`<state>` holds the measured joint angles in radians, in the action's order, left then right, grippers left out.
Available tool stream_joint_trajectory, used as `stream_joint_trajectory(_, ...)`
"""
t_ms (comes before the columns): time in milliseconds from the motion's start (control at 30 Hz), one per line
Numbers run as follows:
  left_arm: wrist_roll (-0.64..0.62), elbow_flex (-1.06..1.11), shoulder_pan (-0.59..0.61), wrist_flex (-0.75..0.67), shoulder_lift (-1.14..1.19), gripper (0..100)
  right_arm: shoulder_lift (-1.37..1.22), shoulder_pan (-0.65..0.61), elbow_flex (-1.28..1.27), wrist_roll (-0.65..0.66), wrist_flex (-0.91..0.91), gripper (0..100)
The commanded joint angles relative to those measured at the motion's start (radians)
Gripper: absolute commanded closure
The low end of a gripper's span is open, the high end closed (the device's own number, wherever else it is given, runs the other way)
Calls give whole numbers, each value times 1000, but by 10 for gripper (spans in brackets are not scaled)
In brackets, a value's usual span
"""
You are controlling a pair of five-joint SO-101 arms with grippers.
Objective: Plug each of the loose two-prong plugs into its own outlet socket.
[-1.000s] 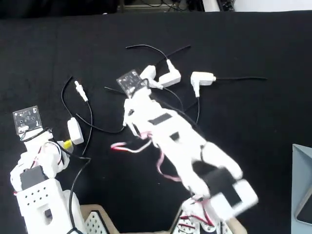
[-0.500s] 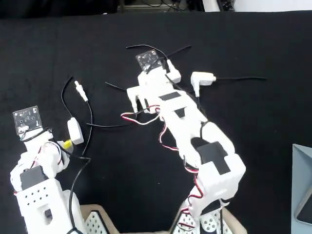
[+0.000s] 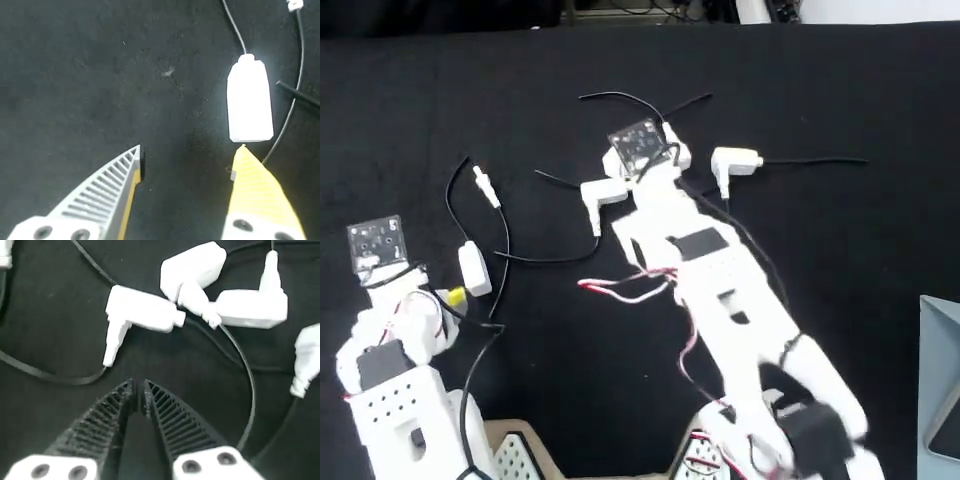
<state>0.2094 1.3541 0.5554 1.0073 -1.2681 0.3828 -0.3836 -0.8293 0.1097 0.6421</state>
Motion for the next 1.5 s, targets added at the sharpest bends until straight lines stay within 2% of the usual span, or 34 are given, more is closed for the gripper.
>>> stream_joint_trajectory(0,29,-260,15,180,5,709,91,9,-25,2,107,986)
stream_joint_trajectory(133,68,-535,-2,339,129,709,91,9,-91,2,57,986)
stream_joint_trajectory(267,121,-751,-27,436,414,707,91,9,-162,2,-29,986)
stream_joint_trajectory(400,123,-917,-33,453,694,701,91,23,-194,2,-69,986)
stream_joint_trajectory(567,123,-1043,-87,453,927,609,91,26,-197,2,-72,986)
stream_joint_trajectory(800,107,-1198,-228,445,1097,641,91,20,-214,3,-74,986)
stream_joint_trajectory(900,35,-1257,-278,396,1183,658,91,20,-214,3,-74,986)
stream_joint_trajectory(1133,-69,-1333,-317,196,1436,684,91,20,-217,3,-74,986)
stream_joint_trajectory(1467,-166,-1550,-337,146,1777,780,91,20,-217,3,-74,986)
